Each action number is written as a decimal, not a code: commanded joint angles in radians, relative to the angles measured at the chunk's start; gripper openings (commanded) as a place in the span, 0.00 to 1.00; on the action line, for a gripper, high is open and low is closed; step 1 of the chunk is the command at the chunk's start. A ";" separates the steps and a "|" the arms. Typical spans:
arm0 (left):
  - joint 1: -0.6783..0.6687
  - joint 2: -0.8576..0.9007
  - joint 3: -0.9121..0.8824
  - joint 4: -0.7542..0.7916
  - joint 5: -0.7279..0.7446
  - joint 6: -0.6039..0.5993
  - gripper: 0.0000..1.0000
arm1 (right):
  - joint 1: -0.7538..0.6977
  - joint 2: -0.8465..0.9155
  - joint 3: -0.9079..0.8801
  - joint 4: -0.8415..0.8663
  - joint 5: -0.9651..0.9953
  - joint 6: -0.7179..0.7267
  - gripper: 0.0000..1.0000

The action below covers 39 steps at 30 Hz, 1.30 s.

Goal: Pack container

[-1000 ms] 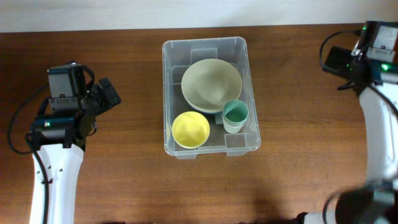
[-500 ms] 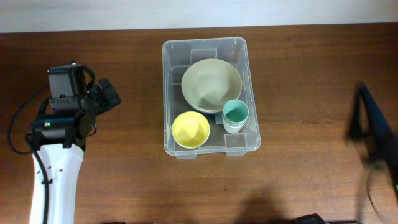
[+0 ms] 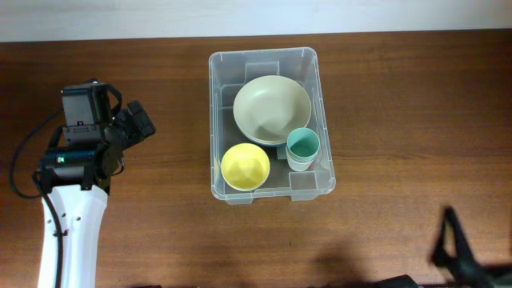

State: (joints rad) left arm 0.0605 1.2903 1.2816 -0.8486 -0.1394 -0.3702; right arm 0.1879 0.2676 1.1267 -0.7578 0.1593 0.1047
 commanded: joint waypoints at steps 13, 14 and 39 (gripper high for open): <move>0.004 -0.006 0.017 0.002 -0.008 -0.007 1.00 | -0.092 -0.187 -0.848 0.781 -0.070 0.005 0.99; 0.004 -0.006 0.017 0.002 -0.008 -0.007 1.00 | -0.092 -0.202 -0.868 0.781 -0.070 0.005 0.99; 0.004 -0.006 0.017 0.002 -0.008 -0.007 1.00 | -0.090 -0.264 -1.121 0.807 -0.053 0.008 0.99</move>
State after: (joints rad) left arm 0.0605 1.2903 1.2816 -0.8486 -0.1394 -0.3706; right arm 0.1032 0.0147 0.0227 0.0536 0.1032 0.1051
